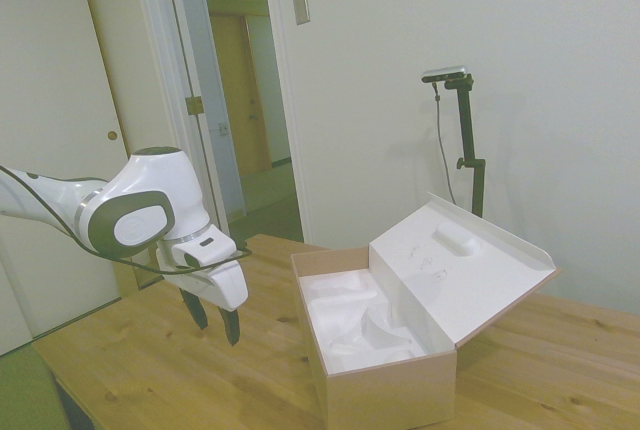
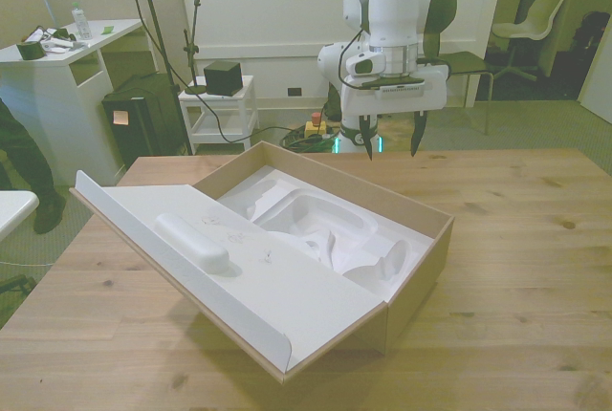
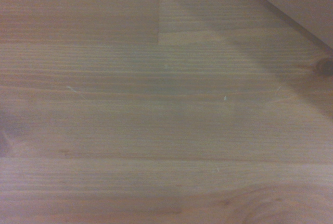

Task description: Close the box

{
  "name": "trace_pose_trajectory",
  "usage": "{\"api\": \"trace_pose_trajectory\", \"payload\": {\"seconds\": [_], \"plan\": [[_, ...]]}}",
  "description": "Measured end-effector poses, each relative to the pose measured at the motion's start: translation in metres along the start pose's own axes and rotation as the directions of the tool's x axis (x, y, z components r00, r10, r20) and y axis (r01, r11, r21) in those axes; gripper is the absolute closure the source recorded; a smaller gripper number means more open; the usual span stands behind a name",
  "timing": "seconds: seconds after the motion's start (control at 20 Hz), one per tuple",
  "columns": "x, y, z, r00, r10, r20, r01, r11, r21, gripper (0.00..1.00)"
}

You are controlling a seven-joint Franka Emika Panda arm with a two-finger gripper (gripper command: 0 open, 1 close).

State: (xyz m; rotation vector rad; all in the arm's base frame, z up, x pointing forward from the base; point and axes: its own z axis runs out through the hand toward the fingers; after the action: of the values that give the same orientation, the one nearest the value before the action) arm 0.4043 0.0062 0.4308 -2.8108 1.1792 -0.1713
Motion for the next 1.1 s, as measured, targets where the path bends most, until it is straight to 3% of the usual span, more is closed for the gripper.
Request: {"api": "trace_pose_trajectory", "payload": {"seconds": [0.25,0.55,0.9,1.1], "plan": [[0.004,0.004,-0.005,1.0,0.027,-0.006,-0.027,1.0,0.012,0.0],[0.013,0.022,-0.062,0.993,0.087,-0.079,-0.08,0.992,0.094,0.0],[0.063,0.057,-0.151,0.958,0.226,-0.175,-0.182,0.954,0.237,0.0],[0.091,0.064,-0.172,0.932,0.282,-0.23,-0.212,0.934,0.287,0.0]]}}
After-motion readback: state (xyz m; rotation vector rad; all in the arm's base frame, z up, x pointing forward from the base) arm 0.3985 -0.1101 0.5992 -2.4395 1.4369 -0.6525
